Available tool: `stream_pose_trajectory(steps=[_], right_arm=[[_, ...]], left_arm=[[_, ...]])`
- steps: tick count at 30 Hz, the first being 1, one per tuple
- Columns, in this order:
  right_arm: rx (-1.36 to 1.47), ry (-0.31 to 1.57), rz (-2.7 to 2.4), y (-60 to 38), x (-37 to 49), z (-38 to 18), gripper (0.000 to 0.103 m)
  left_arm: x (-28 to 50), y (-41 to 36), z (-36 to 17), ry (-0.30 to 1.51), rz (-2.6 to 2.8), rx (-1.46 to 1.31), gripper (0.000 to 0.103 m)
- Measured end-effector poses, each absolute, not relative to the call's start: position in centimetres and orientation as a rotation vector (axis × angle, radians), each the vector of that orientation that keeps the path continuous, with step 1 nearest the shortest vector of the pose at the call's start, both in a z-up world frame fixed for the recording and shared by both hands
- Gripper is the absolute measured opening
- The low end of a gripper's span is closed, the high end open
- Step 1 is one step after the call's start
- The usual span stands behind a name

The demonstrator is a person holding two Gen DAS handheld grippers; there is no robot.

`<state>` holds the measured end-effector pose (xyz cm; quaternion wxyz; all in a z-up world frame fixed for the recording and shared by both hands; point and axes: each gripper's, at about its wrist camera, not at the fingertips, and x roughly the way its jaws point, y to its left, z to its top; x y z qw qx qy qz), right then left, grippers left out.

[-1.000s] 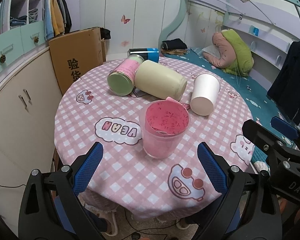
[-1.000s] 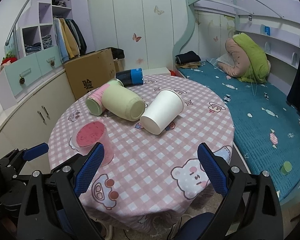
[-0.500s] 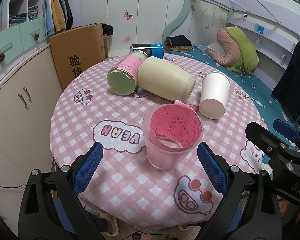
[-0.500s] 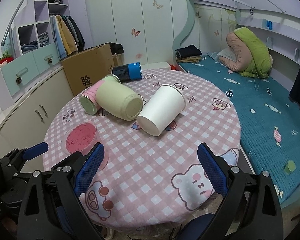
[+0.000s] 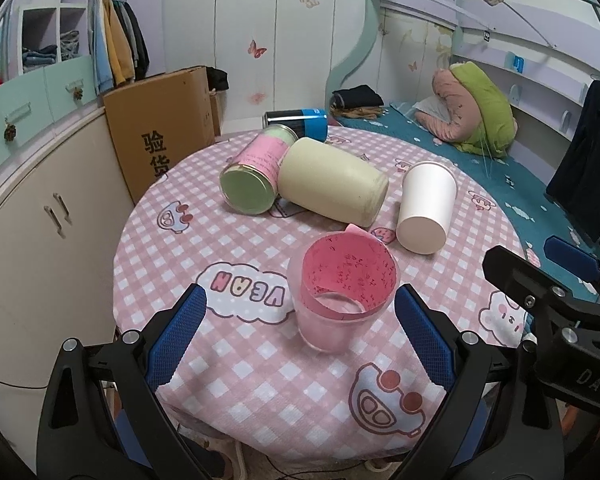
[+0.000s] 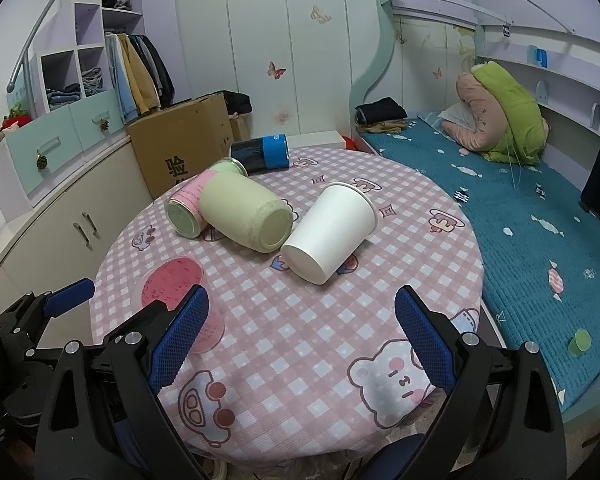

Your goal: Flip cup upright

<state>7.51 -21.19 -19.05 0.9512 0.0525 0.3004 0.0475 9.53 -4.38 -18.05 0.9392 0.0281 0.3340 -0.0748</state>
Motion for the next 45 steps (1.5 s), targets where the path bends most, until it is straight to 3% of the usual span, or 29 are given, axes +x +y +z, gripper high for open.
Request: stream_pose_trajectory(steps=[10,45], right_arm=[[0.110,0.564,0.110,-21.0,6.2,-18.0,0.091],[0.102,0.538,0.108,-20.6,5.3,-17.0,0.091]], left_arm=[[8.2,-3.9,-16.6,0.579,-0.108,0.072,0.095],[7.3,-3.6,-15.7,0.558,-0.109,0.065,0.095]])
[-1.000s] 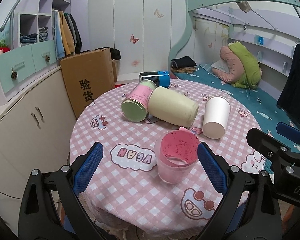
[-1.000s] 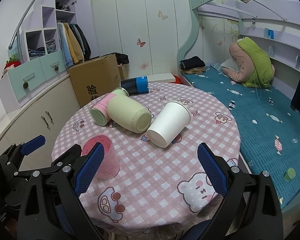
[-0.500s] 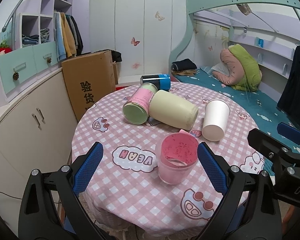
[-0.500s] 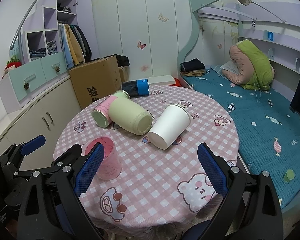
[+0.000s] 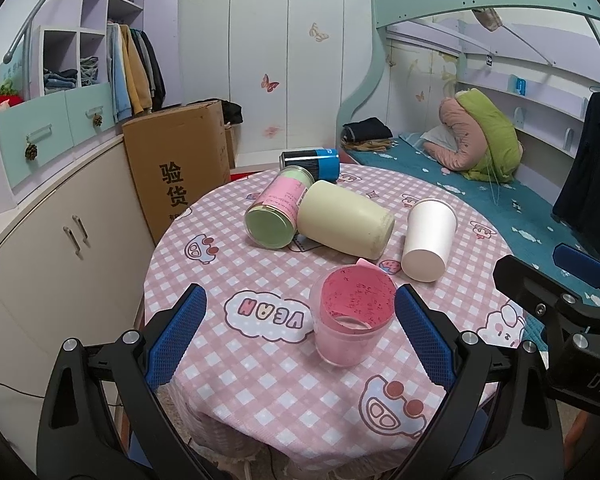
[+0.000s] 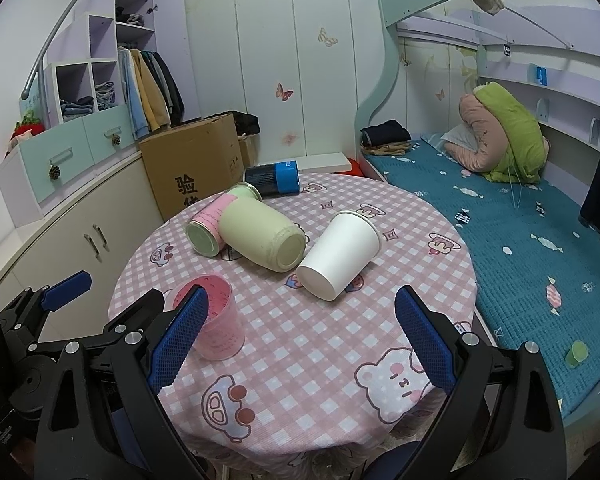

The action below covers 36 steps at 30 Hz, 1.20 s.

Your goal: Flip cup upright

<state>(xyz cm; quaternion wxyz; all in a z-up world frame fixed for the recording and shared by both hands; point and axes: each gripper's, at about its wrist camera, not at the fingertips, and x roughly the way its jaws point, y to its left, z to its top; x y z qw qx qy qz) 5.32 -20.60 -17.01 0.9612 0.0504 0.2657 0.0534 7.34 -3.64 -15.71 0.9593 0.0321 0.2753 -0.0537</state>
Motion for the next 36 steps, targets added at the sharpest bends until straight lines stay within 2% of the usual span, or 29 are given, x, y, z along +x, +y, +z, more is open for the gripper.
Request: stream_pose_trajectory(steps=[36], right_arm=[[0.100,0.526,0.112,-20.5,4.6,-16.1,0.091]], left_arm=[[6.6,-3.9,-14.9,0.548,-0.108,0.061,0.095]])
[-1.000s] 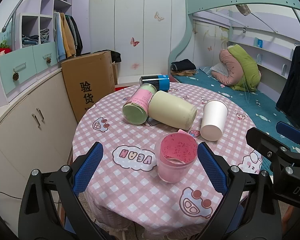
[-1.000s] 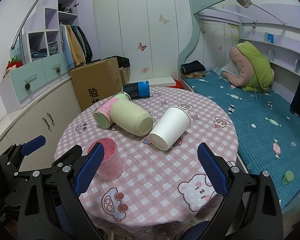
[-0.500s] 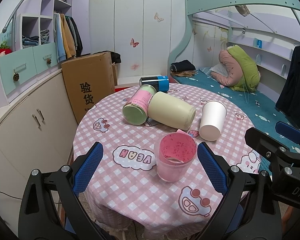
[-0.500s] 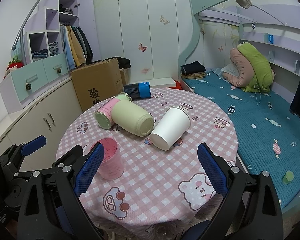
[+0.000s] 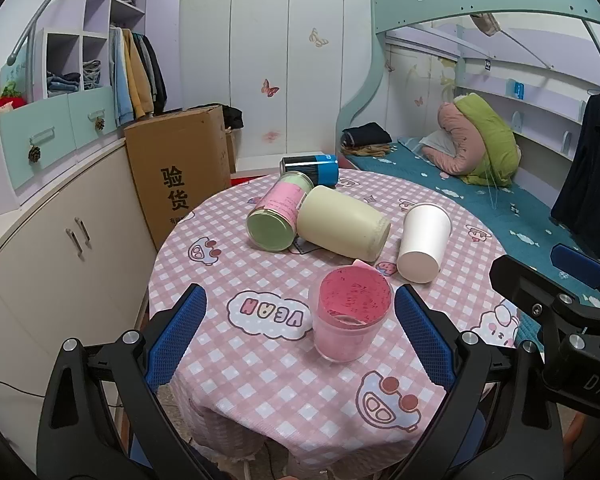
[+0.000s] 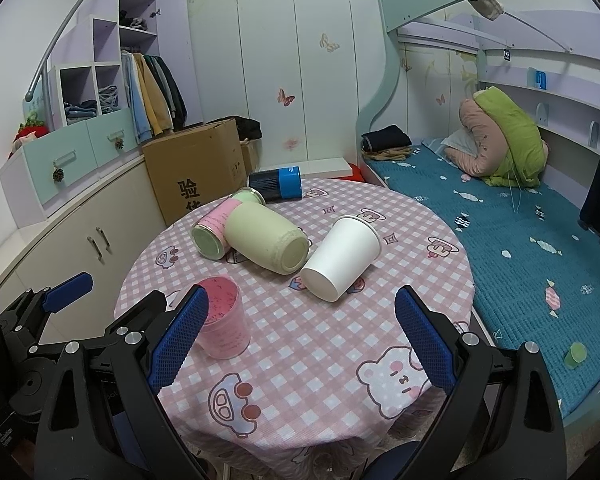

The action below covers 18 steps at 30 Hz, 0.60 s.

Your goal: Flip cup upright

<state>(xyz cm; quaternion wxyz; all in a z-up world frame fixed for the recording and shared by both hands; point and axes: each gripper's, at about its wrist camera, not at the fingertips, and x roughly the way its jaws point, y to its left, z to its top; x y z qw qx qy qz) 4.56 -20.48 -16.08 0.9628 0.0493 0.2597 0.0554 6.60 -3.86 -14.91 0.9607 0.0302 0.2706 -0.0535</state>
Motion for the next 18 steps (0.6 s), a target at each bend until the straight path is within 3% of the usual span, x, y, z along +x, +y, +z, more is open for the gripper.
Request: stream_pose_trajectory(steps=[18], right_arm=[[0.100,0.526,0.117,-20.39,4.21,-15.88,0.091]], left_arm=[[6.12,-3.72,-14.53,0.506,-0.092,0.093,0.095]])
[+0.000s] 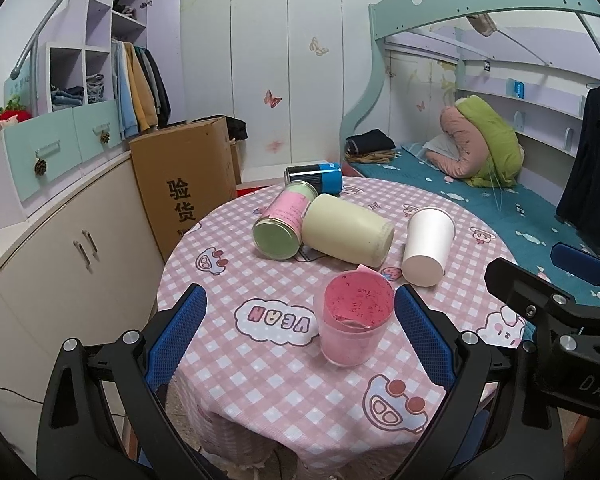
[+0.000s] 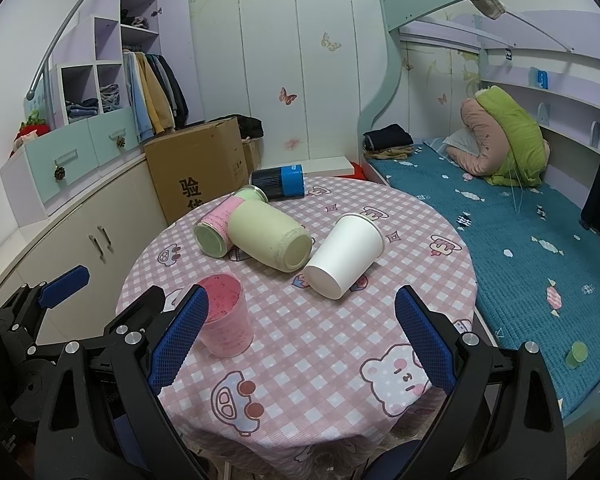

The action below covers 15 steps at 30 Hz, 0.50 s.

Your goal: Flip cup upright

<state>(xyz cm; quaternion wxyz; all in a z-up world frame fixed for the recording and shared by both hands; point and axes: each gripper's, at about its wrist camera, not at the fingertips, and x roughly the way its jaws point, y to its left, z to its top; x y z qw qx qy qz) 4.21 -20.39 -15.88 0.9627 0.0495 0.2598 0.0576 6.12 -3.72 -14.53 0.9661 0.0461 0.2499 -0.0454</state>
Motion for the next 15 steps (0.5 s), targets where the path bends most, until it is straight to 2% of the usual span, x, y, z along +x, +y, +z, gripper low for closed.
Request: stream_pose_trajectory(steps=[15], right_arm=[[0.100,0.520,0.119,-20.29,4.28,-16.00,0.091]], left_arm=[[6.02,-3.60,-14.64,0.500,-0.092,0.089,0.095]])
